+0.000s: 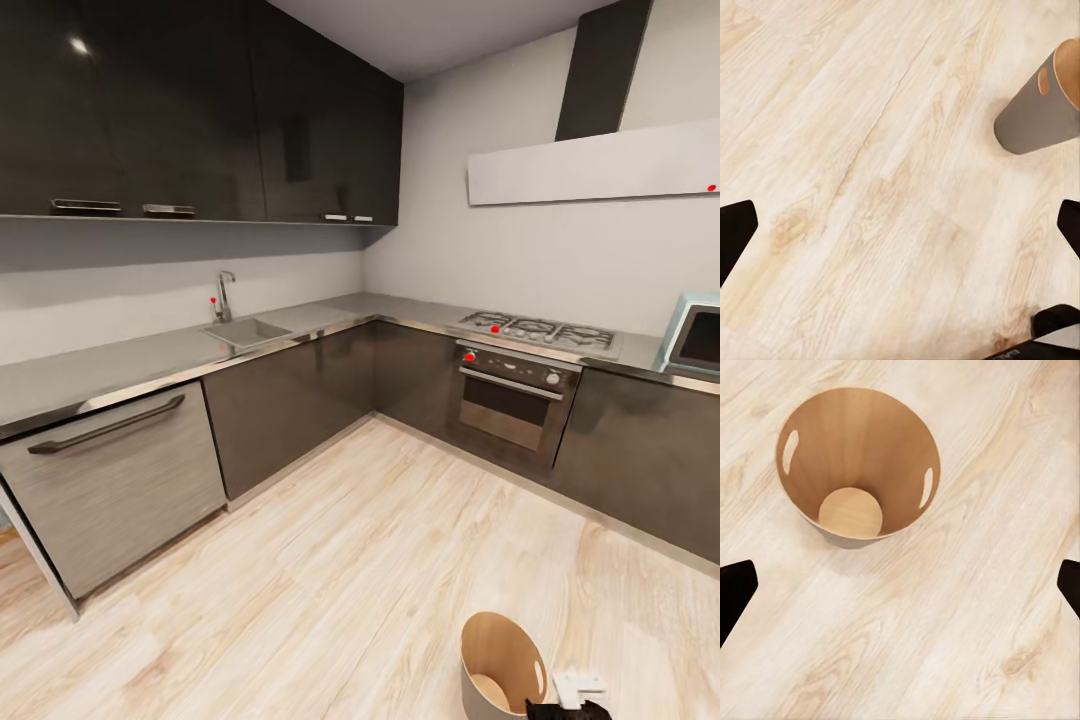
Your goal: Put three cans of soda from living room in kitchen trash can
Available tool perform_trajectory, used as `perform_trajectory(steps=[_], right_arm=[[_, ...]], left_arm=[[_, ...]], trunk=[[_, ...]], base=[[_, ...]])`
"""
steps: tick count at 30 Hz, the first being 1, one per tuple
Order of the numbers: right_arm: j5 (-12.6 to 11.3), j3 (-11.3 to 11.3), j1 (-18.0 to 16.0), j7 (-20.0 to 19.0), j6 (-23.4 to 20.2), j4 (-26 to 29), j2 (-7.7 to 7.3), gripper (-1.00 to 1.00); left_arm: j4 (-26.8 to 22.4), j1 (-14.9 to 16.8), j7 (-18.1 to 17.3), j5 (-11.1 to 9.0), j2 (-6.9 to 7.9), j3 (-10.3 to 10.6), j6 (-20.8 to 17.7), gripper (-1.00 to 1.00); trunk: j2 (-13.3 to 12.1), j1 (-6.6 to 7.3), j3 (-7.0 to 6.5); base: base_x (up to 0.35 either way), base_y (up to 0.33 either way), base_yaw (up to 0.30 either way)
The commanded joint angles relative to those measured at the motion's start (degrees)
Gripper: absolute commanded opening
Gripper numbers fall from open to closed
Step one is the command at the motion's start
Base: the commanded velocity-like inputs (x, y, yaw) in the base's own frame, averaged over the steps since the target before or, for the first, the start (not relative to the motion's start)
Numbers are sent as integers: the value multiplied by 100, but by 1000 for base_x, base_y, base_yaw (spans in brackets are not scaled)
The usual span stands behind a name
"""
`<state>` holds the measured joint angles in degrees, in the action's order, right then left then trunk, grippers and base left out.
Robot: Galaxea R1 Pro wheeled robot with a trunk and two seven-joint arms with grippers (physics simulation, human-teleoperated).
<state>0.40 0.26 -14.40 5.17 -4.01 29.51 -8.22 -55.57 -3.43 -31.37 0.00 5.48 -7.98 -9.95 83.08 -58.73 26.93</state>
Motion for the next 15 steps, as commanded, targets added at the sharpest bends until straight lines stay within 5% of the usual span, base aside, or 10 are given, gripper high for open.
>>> perform_trajectory(steps=[1,8,15], right_arm=[[-1,0,-62,8,1,-80,-1,100],[-5,0,-432,42,18,-590,-4,100],[-6,0,-488,45,30,-660,-4,100]], left_arm=[[2,0,-9,0,-1,-1,0,100],[10,0,-366,8,4,-1,1,100],[11,0,-531,17,3,-2,1,100]], trunk=[[0,0,0],[0,0,0],[0,0,0]], base=[[0,0,0],[7,0,0],[168,0,0]])
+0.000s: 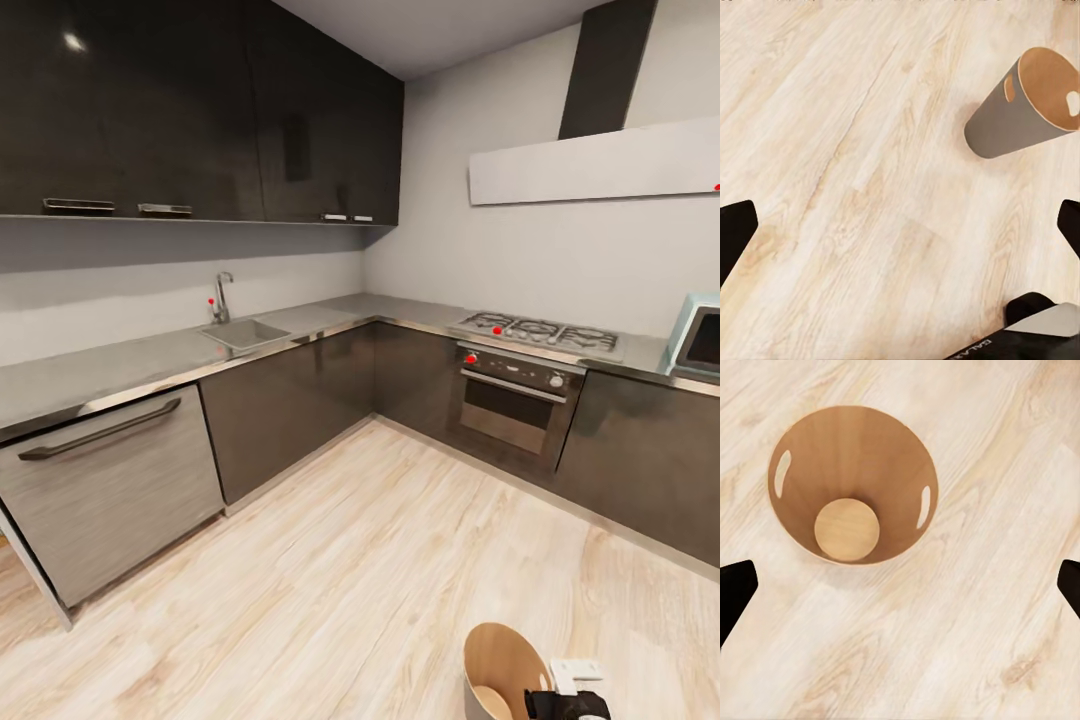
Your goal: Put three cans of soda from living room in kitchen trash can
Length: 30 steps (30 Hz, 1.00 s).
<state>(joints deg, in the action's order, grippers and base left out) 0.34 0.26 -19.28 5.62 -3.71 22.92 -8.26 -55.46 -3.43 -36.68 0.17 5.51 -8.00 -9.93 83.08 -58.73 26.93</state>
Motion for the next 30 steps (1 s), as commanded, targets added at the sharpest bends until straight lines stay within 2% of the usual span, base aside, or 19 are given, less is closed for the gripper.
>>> perform_trajectory(steps=[1,23,30], right_arm=[[-2,0,-1,0,0,-1,-2,100],[-8,0,-5,-5,11,-7,-9,100],[-7,0,-5,-8,11,-7,-9,100]], left_arm=[[0,0,-3,0,1,0,0,100],[0,0,-15,0,0,-7,0,100],[-7,0,-15,1,-2,-9,0,100]], trunk=[[0,0,0],[0,0,0],[0,0,0]], base=[[90,0,0],[179,0,0],[54,0,0]])
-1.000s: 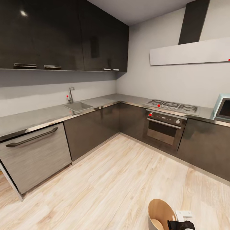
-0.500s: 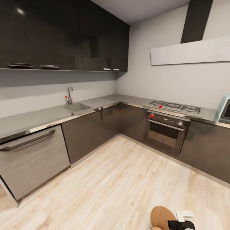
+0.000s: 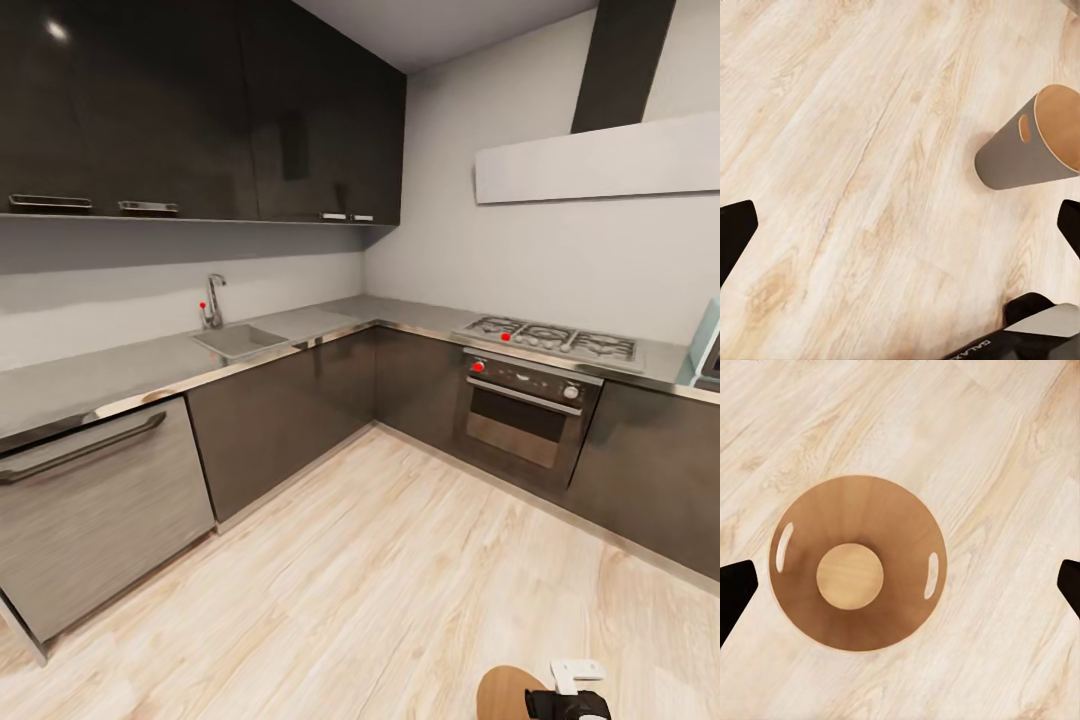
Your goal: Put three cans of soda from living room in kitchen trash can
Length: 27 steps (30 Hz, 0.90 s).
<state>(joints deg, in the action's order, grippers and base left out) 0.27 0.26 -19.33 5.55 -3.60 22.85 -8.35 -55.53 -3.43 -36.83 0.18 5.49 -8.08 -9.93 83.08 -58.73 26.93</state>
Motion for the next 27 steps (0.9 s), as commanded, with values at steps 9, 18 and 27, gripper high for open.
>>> perform_trajectory(steps=[9,18,27], right_arm=[[-1,0,-1,-1,0,0,-1,100],[-1,2,0,-1,-3,0,-9,100],[-9,6,1,-1,-7,0,-82,100]], left_arm=[[-2,0,2,0,-3,0,-7,100],[-2,0,4,0,-2,-7,-9,100],[-2,0,9,0,-2,-9,-5,100]], trunk=[[0,0,0],[0,0,0],[0,0,0]], base=[[35,-95,0],[24,-176,0],[2,-182,0]])
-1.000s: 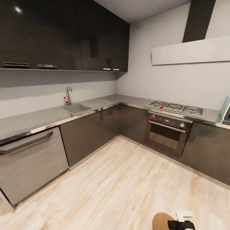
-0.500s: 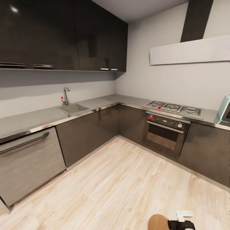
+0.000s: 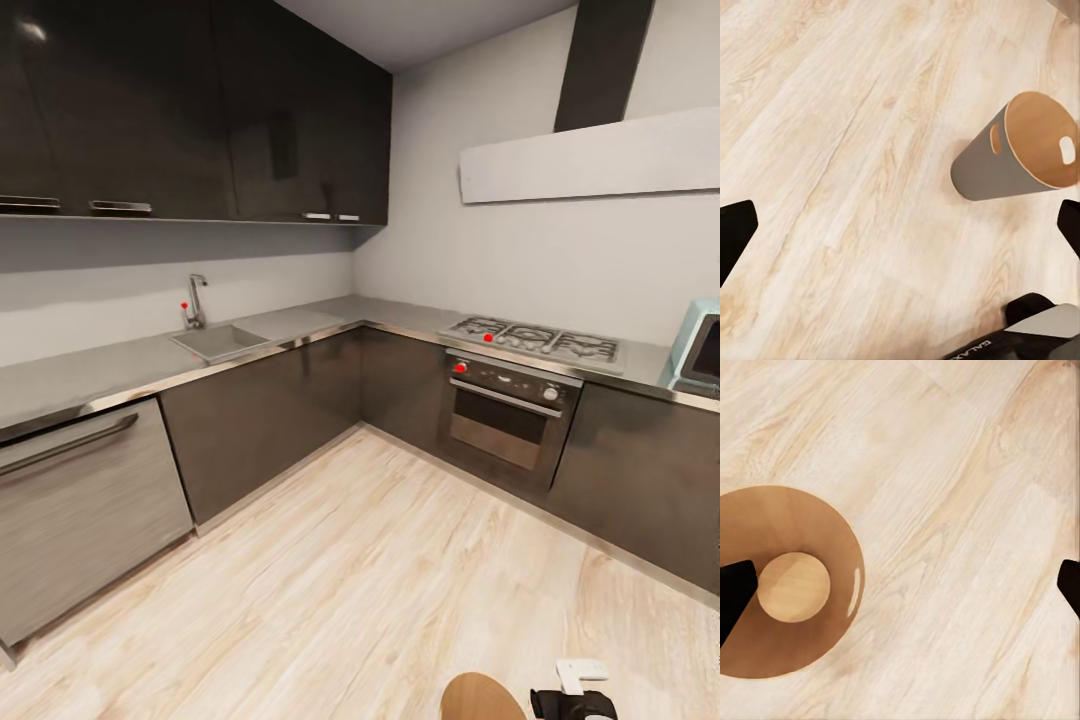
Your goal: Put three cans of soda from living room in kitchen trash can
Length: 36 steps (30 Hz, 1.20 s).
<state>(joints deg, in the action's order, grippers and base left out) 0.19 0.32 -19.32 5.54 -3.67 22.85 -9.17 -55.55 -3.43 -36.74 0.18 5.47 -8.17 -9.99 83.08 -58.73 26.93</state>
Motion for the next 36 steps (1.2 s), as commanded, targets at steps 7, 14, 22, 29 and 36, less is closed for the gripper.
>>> perform_trajectory(steps=[7,14,22,29,36], right_arm=[[-8,-4,2,-7,6,0,-5,100],[-10,-5,4,-18,7,0,-6,100],[-10,-6,6,-32,7,0,-6,100],[-10,-6,6,-35,7,0,-6,100],[-10,-6,6,-35,7,0,-6,100]], left_arm=[[-5,0,-5,0,0,0,3,100],[-8,0,-8,0,2,0,-2,100],[-9,0,-8,0,2,0,-2,100],[-9,0,-9,-1,0,0,0,100],[-9,0,-9,-1,2,0,-3,100]], trunk=[[0,0,0],[0,0,0],[0,0,33],[0,0,93],[0,0,158]], base=[[0,-74,0],[0,-12,0],[0,-1,0],[0,0,0],[0,0,0]])
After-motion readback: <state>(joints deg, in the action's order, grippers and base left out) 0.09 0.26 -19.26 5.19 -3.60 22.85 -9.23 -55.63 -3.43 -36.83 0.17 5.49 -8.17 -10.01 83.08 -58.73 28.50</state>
